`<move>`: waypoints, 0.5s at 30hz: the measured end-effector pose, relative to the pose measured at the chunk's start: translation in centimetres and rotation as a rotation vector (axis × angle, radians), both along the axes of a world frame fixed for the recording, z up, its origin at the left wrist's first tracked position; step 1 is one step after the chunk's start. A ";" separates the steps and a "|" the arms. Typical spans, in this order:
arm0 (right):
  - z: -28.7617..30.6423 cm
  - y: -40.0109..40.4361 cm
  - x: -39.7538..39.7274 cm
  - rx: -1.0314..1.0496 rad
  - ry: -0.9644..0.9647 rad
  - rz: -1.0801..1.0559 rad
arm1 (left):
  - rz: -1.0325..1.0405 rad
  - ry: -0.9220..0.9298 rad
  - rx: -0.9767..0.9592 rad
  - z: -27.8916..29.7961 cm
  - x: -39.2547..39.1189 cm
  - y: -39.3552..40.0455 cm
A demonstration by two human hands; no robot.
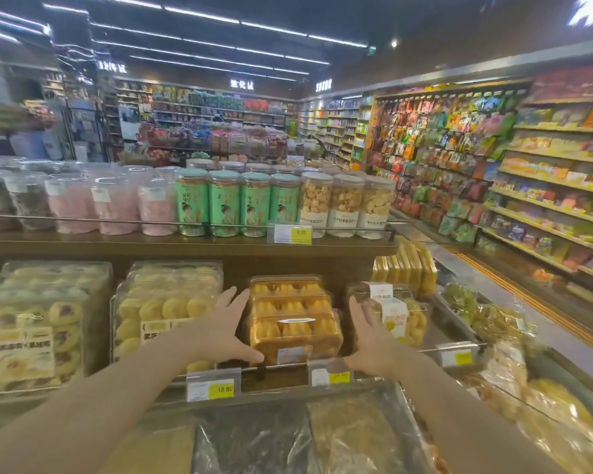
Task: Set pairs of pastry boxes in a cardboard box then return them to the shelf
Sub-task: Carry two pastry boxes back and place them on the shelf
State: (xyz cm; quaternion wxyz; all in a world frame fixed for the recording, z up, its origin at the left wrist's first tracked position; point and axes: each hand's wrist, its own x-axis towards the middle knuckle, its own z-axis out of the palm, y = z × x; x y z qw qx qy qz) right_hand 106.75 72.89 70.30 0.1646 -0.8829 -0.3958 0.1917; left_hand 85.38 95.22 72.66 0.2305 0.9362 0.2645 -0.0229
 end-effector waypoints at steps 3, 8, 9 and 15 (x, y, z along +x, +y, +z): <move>-0.6 1.2 3.3 -0.014 -0.017 0.042 | 0.078 0.004 -0.014 -0.7 2.4 0.7; -0.9 4.8 8.2 -0.029 -0.021 0.126 | 0.174 0.056 -0.087 -2.6 7.0 1.8; -1.4 5.8 8.8 -0.039 -0.030 0.142 | 0.190 0.057 -0.105 -3.4 8.0 2.1; -3.9 10.3 12.7 -0.129 0.062 0.281 | 0.229 0.131 -0.306 -6.4 11.1 4.6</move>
